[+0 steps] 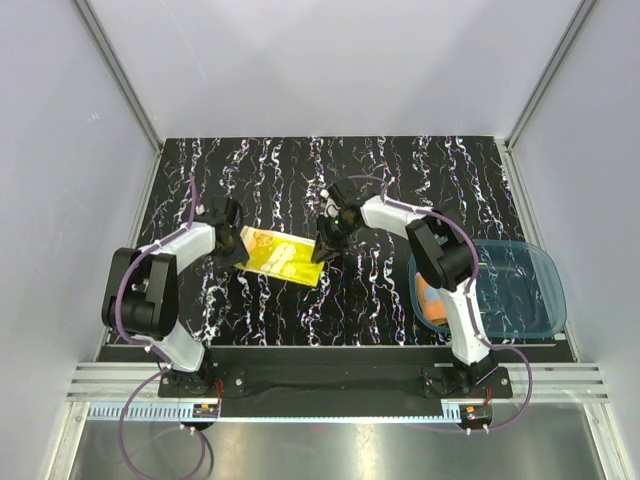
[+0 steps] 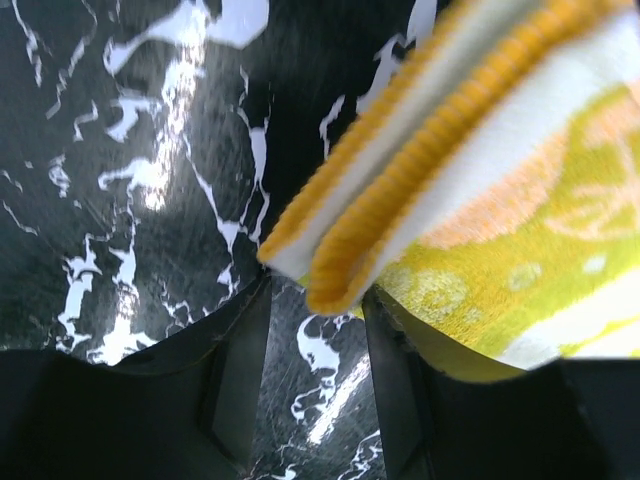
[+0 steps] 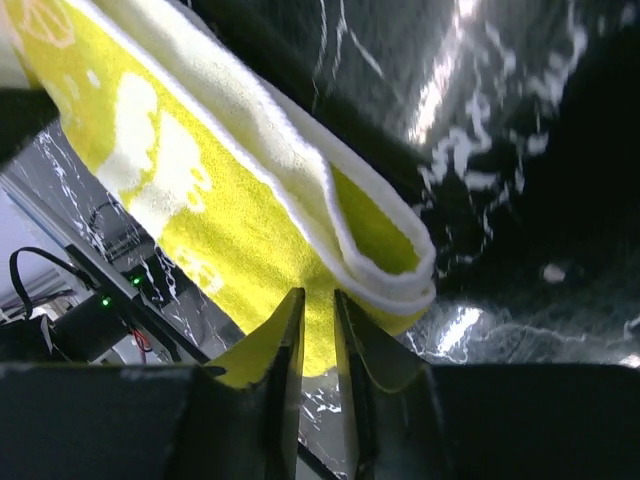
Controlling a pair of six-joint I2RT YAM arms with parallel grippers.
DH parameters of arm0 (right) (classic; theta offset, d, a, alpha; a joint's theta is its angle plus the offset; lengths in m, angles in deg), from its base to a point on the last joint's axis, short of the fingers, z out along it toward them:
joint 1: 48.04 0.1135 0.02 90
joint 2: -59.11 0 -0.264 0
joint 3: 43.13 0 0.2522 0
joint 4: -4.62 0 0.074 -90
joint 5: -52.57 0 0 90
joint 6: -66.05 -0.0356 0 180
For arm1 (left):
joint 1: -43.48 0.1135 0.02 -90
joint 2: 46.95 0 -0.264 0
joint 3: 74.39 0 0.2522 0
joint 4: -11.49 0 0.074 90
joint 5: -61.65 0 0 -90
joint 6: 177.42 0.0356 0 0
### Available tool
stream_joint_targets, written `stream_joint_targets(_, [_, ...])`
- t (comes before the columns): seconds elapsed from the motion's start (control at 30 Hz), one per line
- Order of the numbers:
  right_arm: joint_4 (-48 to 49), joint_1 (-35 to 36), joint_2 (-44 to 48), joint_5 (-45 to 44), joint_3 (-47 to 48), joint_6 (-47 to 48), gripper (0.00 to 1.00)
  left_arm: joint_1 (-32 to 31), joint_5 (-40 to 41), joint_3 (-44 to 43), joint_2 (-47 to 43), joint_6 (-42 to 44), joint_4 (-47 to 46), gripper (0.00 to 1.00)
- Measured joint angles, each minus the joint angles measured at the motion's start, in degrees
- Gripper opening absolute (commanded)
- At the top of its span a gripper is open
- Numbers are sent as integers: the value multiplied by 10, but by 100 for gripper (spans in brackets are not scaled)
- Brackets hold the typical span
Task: Roll the towels
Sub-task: Fold the towel, then roll the towel
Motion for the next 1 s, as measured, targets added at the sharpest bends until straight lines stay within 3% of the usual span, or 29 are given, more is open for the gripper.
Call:
stream_joint_targets(0.23, [8,0,65,-5,-91,-24,32,6,16,-57,33,5,17,44])
stream_joint_targets(0.47, [-75,0,118,-55,-50,-7,55,-14,82,-113,-11,37,85,43])
stream_joint_targets(0.6, [-112,0,191,-123,-24,10,62,-98,127,-131,-90,64,103,43])
stream_joint_targets(0.67, [-128,-1,247,-179,-25,12,62,-169,145,-129,-138,74,106,43])
stream_joint_targets(0.8, [-126,-9,346,-243,-75,5,64,-282,150,-93,-200,86,90,44])
stream_joint_targets(1.0, [-132,-19,435,-292,-162,-12,67,-388,151,-50,-174,98,56,46])
